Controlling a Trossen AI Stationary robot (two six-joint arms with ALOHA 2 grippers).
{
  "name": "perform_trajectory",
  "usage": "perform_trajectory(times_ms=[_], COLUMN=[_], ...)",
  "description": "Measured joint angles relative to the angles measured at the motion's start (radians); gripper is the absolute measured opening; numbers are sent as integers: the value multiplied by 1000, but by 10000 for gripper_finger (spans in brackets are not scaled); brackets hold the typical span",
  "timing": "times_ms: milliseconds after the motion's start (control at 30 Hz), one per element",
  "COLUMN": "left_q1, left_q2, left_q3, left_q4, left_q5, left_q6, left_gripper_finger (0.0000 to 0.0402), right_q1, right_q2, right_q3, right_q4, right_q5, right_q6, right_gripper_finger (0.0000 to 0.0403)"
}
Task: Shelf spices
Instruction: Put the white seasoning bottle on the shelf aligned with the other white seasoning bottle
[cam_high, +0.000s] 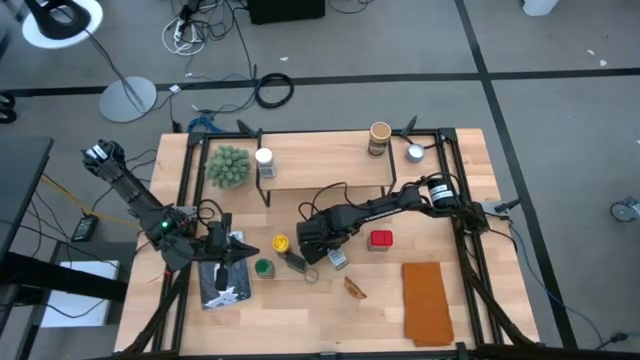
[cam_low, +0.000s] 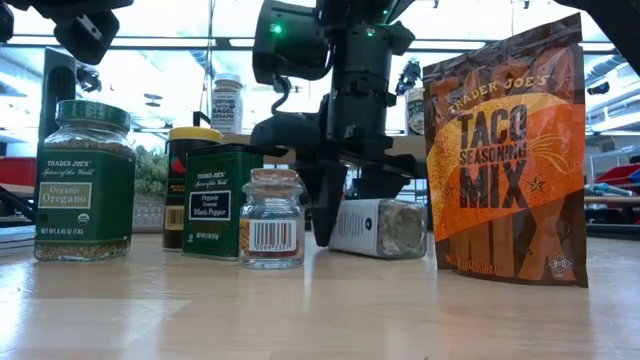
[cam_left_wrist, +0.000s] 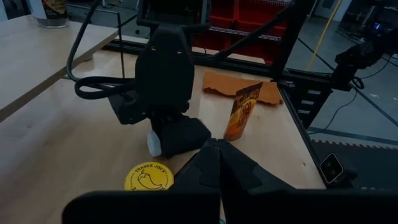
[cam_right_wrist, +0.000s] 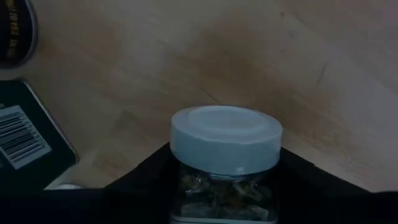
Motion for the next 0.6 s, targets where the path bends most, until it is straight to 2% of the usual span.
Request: perform_trajectory(times_ms=[133,267,367,500,600], left_q1=[0,0,0,0,0], left_q2=[0,0,0,0,0], left_q3=[0,0,0,0,0], left_q4=[0,-2,-14,-26,-21], left_q5=[0,0,0,0,0], left_q6=[1,1,3,4,4], left_gripper_finger=[0,0,0,0,0], right_q1=[1,13,33,74,113], right_q2=[5,-2,-27,-58,-71], right_q3=[27,102,187,322,429], right_q4=[-15,-39,-126,-272,-345], right_q5=[12,97,174,344,574], right_q6=[-39,-70,-81,-81,-90], right_gripper_finger=[192,192,192,192,192])
